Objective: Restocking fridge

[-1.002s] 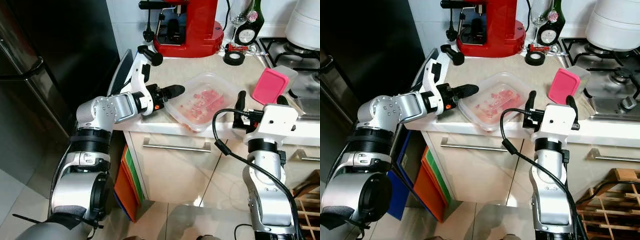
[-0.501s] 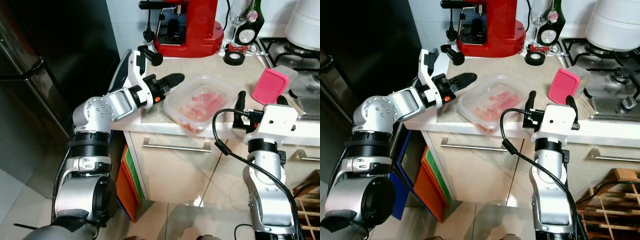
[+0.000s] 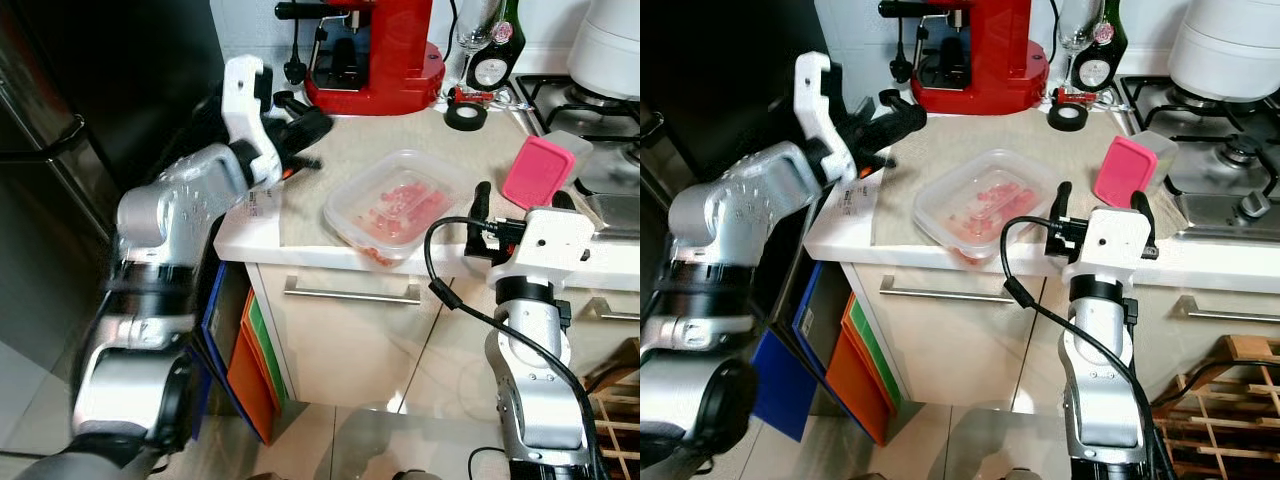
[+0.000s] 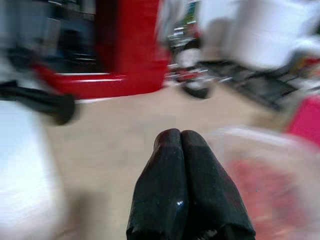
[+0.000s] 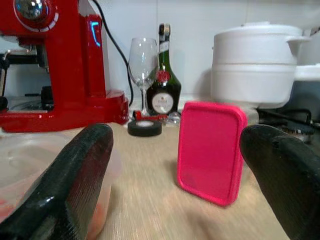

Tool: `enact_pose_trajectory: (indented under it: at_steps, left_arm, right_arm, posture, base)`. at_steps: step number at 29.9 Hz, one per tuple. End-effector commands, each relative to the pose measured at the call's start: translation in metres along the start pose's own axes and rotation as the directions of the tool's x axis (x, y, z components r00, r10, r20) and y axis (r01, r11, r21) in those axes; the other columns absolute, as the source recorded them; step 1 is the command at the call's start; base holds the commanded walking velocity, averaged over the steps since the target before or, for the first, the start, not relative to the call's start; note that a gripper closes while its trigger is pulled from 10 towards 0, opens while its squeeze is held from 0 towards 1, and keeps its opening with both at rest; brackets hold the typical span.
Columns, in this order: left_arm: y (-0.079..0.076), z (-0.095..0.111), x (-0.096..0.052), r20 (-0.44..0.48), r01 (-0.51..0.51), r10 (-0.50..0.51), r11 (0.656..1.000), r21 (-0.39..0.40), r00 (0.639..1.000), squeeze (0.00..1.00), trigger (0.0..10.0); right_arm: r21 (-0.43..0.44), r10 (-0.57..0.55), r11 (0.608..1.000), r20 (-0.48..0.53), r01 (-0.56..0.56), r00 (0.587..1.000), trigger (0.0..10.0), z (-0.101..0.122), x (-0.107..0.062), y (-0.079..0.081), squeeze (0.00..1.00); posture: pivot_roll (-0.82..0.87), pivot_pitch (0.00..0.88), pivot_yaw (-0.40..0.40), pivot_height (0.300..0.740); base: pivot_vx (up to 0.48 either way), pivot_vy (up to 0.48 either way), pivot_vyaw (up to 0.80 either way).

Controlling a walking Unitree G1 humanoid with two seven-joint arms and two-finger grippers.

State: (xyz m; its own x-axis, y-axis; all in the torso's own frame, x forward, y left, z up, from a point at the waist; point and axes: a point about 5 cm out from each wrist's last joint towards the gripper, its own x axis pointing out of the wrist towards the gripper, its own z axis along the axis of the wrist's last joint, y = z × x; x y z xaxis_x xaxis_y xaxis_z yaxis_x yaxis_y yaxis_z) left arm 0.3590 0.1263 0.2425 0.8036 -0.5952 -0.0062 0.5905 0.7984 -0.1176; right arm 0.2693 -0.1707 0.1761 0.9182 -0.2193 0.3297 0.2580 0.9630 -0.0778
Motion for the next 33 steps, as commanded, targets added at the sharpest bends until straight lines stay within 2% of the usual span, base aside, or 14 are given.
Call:
enact_pose_trajectory:
  at_steps: [1,4,10,12,16,20,22,25,28,31,33]
  left_arm:
    - [0.001,0.016,-0.009,0.076,-0.048,0.040,0.993,0.112,0.996,1.00,10.0]
    - [0.001,0.017,-0.019,0.104,-0.102,0.086,0.982,0.158,0.991,1.00,10.0]
    - [-0.012,0.001,-0.026,0.101,-0.086,0.067,0.977,0.193,0.993,1.00,10.0]
    - [-0.016,-0.007,-0.032,0.100,-0.088,0.070,0.978,0.189,0.993,1.00,10.0]
    - [-0.018,-0.011,-0.036,0.096,-0.092,0.075,0.979,0.184,0.993,1.00,10.0]
    - [-0.022,-0.015,-0.040,0.090,-0.094,0.078,0.976,0.195,0.993,1.00,10.0]
    - [-0.022,-0.015,-0.040,0.090,-0.094,0.078,0.976,0.195,0.993,1.00,10.0]
    - [-0.024,-0.015,-0.039,0.093,-0.093,0.074,0.972,0.215,0.993,1.00,10.0]
    - [-0.025,-0.017,-0.038,0.101,-0.103,0.083,0.970,0.220,0.991,1.00,10.0]
    - [-0.024,-0.017,-0.037,0.103,-0.125,0.104,0.967,0.222,0.989,1.00,10.0]
    - [-0.020,-0.017,-0.036,0.098,-0.147,0.129,0.966,0.211,0.987,1.00,10.0]
  right_arm:
    - [-0.001,-0.001,1.000,0.008,0.001,1.000,10.0,0.000,0.004,-0.001,0.00]
    - [-0.023,0.002,1.000,0.020,-0.002,1.000,10.0,0.001,0.010,-0.002,0.00]
    - [-0.041,0.019,0.999,0.047,-0.017,0.999,10.0,0.002,0.021,0.001,0.00]
    - [-0.030,0.052,0.998,0.037,-0.051,0.998,10.0,0.000,0.027,0.002,0.00]
    - [-0.020,0.084,0.996,0.017,-0.084,0.996,10.0,-0.002,0.033,0.002,0.00]
    - [0.020,0.107,0.994,-0.016,-0.107,0.994,10.0,-0.004,0.052,-0.008,0.00]
    - [0.020,0.107,0.994,-0.016,-0.107,0.994,10.0,-0.004,0.052,-0.008,0.00]
    - [0.076,0.123,0.990,-0.043,-0.119,0.992,10.0,-0.004,0.062,-0.013,0.00]
    - [0.179,0.115,0.979,-0.100,-0.096,0.988,10.0,-0.008,0.074,-0.019,0.00]
    - [0.320,0.155,0.941,-0.116,-0.111,0.981,10.0,-0.003,0.079,-0.016,0.00]
    - [0.373,0.192,0.917,-0.102,-0.141,0.976,10.0,0.004,0.080,-0.013,0.00]
  posture:
    - [-0.07,0.000,0.083,0.740]
    - [-0.05,0.000,0.073,0.740]
    - [-0.02,0.000,0.049,0.740]
    - [-0.01,0.000,0.042,0.740]
    - [0.00,0.000,0.039,0.740]
    - [0.00,0.000,0.034,0.740]
    - [0.00,0.000,0.034,0.740]
    - [0.01,0.000,0.031,0.740]
    - [0.00,0.000,0.022,0.740]
    - [0.00,0.000,0.019,0.740]
    - [0.00,0.000,0.023,0.740]
  base:
    - [0.000,0.000,0.00]
    - [0.000,0.000,0.00]
    - [0.000,0.000,0.00]
    - [0.000,0.000,0.00]
    - [0.000,0.000,0.00]
    - [0.000,0.000,0.00]
    - [0.000,0.000,0.00]
    - [0.000,0.000,0.00]
    - [0.000,0.000,0.00]
    - [0.000,0.000,0.00]
    - [0.000,0.000,0.00]
